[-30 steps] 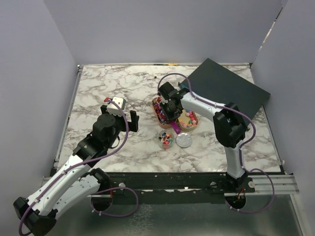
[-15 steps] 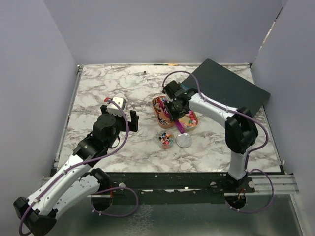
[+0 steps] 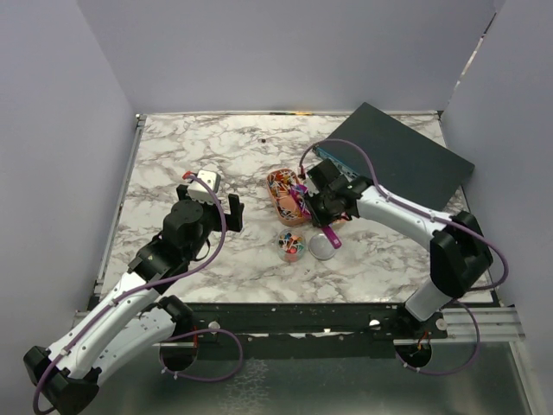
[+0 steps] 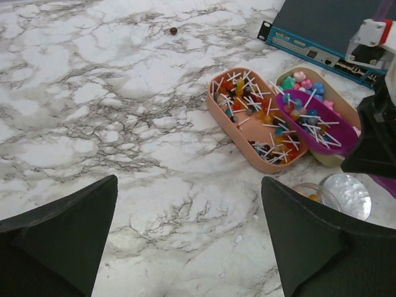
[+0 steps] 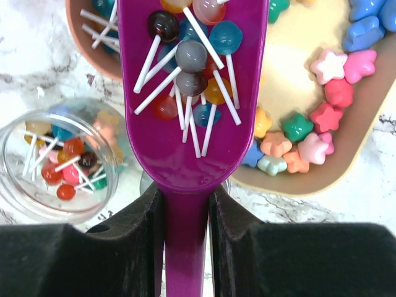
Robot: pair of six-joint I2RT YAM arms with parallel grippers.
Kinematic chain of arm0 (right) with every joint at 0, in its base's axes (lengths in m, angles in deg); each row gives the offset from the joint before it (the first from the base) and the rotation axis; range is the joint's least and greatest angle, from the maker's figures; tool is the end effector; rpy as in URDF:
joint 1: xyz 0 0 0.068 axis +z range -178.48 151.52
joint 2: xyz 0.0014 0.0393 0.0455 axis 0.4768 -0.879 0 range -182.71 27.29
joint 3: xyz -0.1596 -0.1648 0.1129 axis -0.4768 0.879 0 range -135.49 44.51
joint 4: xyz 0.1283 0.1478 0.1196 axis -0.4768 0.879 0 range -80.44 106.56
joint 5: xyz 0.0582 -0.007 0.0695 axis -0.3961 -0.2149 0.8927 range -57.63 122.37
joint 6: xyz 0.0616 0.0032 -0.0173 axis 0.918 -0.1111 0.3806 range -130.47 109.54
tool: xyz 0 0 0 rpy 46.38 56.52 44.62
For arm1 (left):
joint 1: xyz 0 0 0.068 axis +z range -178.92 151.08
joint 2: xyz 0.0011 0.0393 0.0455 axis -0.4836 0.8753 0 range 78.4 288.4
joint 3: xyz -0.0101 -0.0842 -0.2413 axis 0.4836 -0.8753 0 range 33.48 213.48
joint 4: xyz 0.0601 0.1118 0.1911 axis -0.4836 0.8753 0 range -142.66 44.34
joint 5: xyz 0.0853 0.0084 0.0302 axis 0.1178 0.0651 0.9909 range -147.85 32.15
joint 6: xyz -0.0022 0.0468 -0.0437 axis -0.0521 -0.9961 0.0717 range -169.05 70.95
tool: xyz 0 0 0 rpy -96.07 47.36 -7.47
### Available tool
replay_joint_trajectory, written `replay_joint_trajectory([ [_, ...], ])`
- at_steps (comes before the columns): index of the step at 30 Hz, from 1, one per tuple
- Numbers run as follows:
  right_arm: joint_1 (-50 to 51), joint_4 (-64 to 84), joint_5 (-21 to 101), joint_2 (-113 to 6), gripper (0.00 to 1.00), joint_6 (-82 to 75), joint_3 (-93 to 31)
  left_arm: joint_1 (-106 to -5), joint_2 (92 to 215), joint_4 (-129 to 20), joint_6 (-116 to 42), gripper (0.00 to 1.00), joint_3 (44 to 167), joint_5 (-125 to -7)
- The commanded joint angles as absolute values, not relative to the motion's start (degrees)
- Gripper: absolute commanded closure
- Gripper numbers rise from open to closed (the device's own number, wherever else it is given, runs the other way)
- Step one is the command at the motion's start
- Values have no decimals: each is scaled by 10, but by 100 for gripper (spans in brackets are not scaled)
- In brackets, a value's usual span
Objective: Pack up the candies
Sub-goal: Scoop the fake candies from the storage box, then place the fake candies in the packing bottle.
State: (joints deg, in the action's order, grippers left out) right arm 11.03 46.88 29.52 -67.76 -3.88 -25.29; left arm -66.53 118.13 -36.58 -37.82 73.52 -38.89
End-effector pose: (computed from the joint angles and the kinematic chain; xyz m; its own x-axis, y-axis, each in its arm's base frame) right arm 0.2442 0.1981 0.2136 -0.7511 -0.4709 -0.4627 -0.5351 0.8447 0.0089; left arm 0.1342 -0.0831 0.2993 -0.2753 -0.0203 -0.9612 0.2814 0.9543 -0.1007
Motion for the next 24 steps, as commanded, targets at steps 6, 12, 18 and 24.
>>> replay_joint_trajectory([
  [6, 109, 379, 372, -535, 99, -169, -131, -664, 1181, -355, -354, 1, 732, -397],
  [12, 108, 398, 429, -463, 99, -282, -105, -664, 1183, -354, -348, 1, 731, -405],
  [18, 112, 503, 444, -456, 99, -346, -144, -664, 1182, -353, -349, 1, 731, -402],
  [24, 132, 587, 403, -459, 99, -372, -173, -664, 1178, -352, -353, 1, 732, -402],
])
